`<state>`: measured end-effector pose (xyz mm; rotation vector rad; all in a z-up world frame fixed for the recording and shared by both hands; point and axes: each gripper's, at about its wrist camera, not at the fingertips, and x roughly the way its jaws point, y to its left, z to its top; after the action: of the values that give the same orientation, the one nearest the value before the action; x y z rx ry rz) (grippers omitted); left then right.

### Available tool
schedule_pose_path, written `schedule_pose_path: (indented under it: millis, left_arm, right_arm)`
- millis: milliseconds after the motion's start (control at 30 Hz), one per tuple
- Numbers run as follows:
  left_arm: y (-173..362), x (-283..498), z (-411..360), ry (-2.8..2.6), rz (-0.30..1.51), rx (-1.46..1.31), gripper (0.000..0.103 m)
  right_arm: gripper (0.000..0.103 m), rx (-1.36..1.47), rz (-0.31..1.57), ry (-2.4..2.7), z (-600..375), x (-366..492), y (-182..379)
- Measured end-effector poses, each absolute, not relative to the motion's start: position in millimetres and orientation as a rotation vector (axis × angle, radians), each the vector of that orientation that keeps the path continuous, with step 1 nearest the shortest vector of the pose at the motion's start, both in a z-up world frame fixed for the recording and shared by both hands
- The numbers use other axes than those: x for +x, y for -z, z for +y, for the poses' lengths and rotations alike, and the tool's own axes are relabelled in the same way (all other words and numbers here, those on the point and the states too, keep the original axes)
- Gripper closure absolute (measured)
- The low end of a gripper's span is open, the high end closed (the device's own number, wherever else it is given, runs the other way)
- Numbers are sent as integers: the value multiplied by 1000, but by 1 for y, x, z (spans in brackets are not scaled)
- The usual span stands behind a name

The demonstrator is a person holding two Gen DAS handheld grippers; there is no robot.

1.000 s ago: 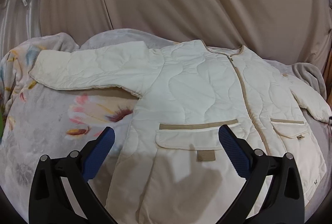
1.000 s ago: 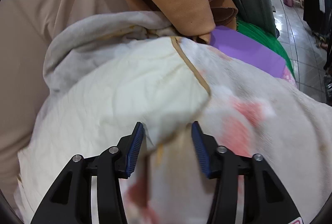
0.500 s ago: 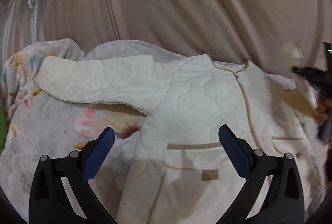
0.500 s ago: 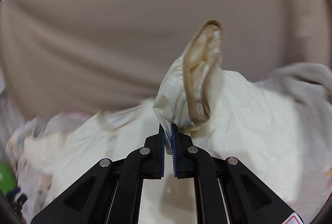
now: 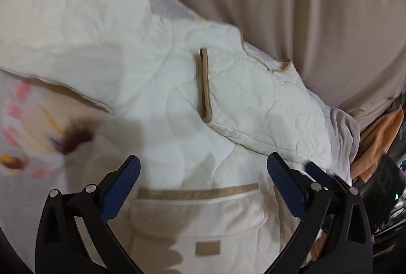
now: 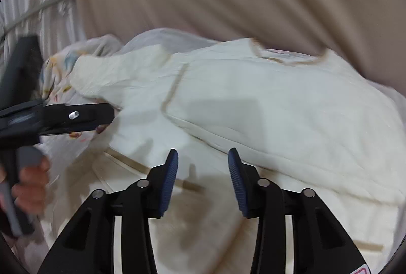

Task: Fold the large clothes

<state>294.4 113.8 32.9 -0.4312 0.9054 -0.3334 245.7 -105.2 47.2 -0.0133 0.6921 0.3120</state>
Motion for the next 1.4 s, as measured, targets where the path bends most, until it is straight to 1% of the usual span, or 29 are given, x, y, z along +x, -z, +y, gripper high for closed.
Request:
schedule_pose_path:
  millis: [100, 133, 200, 233, 267, 300, 333, 367, 467, 533, 567, 667, 700, 733, 767, 800, 900, 933, 967, 1033, 1067, 1100, 1167, 1200, 1233, 1267, 1400]
  left_arm:
    - [-22, 323, 94, 329, 944, -458, 10]
    - [-21, 330, 88, 322, 943, -443, 15]
    - [-21, 341, 75, 327, 934, -402, 31]
    - [-22, 346, 67, 336, 933, -374, 53]
    - [-23, 349, 62, 331, 935, -353, 68]
    - [-27, 351, 58, 310, 919, -332, 77]
    - [-31, 353, 58, 307, 900, -323, 93]
    - [-40, 353, 60, 320, 867, -322, 96]
    - [-73, 346, 76, 327, 743, -335, 96]
    - [-83, 343, 81, 302, 709, -299, 96]
    - [-80, 345, 81, 287, 717, -274, 96]
    - [-49, 358, 73, 246, 800, -208, 96]
    - [-34, 363, 73, 227, 831, -201, 96]
    - [-25, 364, 77, 218, 844, -208, 96]
    - [-20, 364, 79, 215, 846, -217, 96]
    - [-18, 363, 80, 212, 836, -217, 96]
    - [-19, 362, 82, 215, 818, -208, 96]
    - [-17, 363, 81, 211, 821, -203, 96]
    - [-14, 365, 80, 208, 825, -199, 94]
    - [-8, 366, 78, 208, 829, -199, 92]
    - [-7, 364, 77, 215, 828, -203, 91]
    - [-7, 363, 78, 217, 826, -205, 91]
    - [-6, 361, 81, 225, 823, -214, 91]
    - [-6, 361, 82, 228, 824, -219, 91]
    - [-7, 360, 82, 228, 822, -221, 90]
    - [-9, 359, 82, 223, 817, -217, 90]
    - [-42, 341, 92, 225, 742, -278, 88]
  right_arm:
    - [57, 54, 676, -157, -169, 227, -53]
    - [56, 90, 679, -108, -194, 223, -53]
    - [55, 170, 693, -35, -239, 218, -50]
    - [55, 205, 698, -20, -255, 217, -48]
    - [55, 238, 703, -7, -268, 217, -44]
    - [55, 260, 704, 16, -280, 216, -41]
    - [55, 266, 703, 36, -288, 216, -39]
    - [55, 268, 699, 53, -292, 217, -38]
    - [55, 286, 668, 87, -304, 221, -39]
    - [54, 296, 649, 104, -312, 231, -39]
    - [54, 299, 652, 112, -311, 237, -37]
    - [51, 293, 739, 131, -310, 271, -18]
    - [56, 285, 749, 143, -310, 275, -14]
    - [74, 272, 741, 149, -308, 276, -15]
    - [85, 272, 716, 140, -306, 274, -21]
    - [89, 292, 668, 116, -307, 266, -33]
    - [91, 318, 538, 70, -311, 247, -62]
    - [95, 309, 537, 75, -311, 248, -62]
    - [97, 283, 593, 100, -313, 258, -52]
    - [97, 241, 762, 141, -318, 280, -15]
    - [98, 244, 800, 130, -322, 285, -2]
    - [99, 265, 778, 119, -327, 281, 0]
    - [98, 307, 778, 125, -333, 276, -11]
    - [95, 321, 766, 140, -336, 272, -21]
    - [89, 328, 745, 145, -337, 268, -31]
    - [86, 327, 722, 139, -336, 265, -42]
    - [86, 268, 641, 99, -323, 271, -87]
